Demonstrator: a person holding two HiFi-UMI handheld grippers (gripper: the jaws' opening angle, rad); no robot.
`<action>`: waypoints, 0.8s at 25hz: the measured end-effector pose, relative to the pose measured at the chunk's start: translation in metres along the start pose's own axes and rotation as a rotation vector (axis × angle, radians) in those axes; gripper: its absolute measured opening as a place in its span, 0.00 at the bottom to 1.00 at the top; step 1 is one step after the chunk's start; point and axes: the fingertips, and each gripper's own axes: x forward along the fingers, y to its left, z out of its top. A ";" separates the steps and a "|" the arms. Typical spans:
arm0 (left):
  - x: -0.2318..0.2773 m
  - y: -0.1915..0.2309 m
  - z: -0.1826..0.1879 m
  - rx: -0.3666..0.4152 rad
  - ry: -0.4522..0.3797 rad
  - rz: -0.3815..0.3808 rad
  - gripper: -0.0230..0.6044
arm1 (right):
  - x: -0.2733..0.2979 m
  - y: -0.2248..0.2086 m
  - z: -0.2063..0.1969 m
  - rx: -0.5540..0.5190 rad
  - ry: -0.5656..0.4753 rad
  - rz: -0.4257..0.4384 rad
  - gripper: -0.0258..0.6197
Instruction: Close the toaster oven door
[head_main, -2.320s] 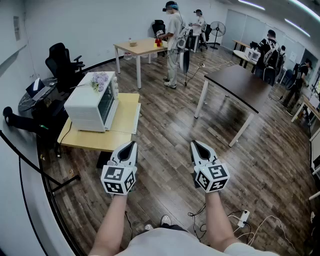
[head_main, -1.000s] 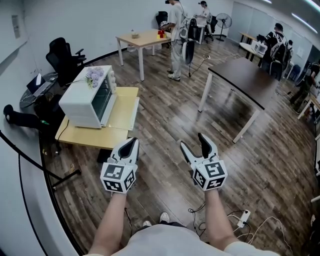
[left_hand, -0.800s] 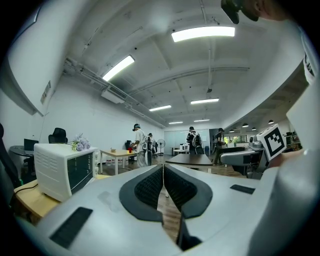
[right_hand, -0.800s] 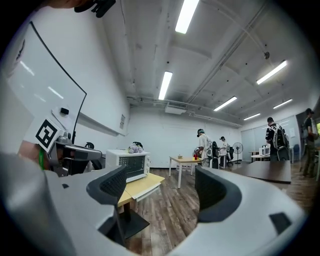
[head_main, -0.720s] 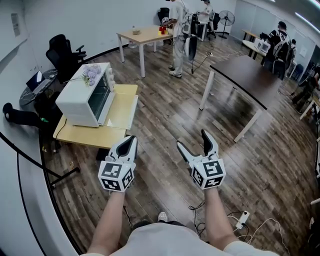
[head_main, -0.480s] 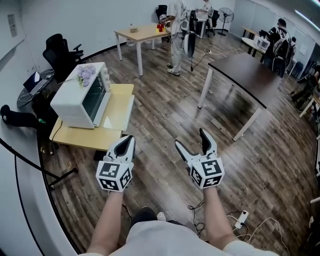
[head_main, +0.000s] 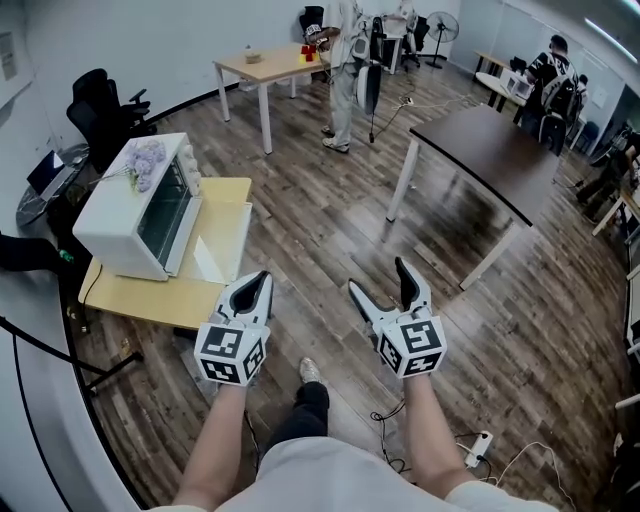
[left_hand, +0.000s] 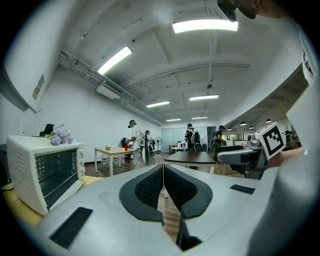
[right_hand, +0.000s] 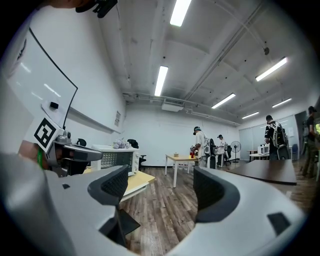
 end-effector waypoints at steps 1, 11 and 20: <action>0.012 0.004 -0.002 0.000 0.002 -0.004 0.06 | 0.011 -0.006 -0.001 0.000 0.001 0.000 0.90; 0.143 0.066 -0.003 -0.023 0.025 -0.004 0.06 | 0.142 -0.073 -0.003 -0.007 0.021 0.036 0.90; 0.235 0.137 0.003 -0.021 0.039 0.042 0.06 | 0.261 -0.105 -0.002 0.006 0.039 0.096 0.90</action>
